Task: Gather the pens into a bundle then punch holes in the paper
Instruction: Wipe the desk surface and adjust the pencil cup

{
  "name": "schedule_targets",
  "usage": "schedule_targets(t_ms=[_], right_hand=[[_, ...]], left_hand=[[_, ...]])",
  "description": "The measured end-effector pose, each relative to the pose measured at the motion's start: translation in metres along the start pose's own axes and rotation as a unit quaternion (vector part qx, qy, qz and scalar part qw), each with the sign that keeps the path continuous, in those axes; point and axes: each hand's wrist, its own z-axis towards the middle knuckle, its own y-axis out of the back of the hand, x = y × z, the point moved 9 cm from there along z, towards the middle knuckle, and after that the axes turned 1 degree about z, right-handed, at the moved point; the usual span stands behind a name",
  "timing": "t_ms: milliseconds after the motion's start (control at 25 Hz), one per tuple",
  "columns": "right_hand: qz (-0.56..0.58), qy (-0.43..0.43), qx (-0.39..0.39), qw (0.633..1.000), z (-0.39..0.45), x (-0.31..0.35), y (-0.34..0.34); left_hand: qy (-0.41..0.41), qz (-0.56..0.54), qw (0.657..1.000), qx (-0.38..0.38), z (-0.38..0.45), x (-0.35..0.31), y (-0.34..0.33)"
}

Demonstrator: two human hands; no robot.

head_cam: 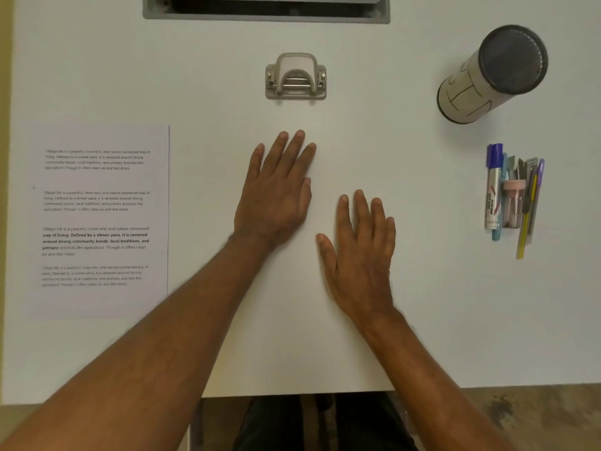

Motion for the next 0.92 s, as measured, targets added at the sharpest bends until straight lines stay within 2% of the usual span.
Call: schedule_targets(t_ms=[240,520,920], right_hand=[[0.126,-0.04,-0.104,0.986,0.021,-0.01,0.022],[0.181,-0.035,-0.115,0.976,0.047,-0.013,0.03],[0.106,0.003,-0.119,0.987,0.046,-0.001,0.031]], left_hand=[[0.002,0.003,1.0,-0.004,0.0,0.001,0.001],[0.003,0.0,1.0,0.001,0.0,0.001,0.001],[0.001,0.002,1.0,-0.001,0.0,0.0,0.001]])
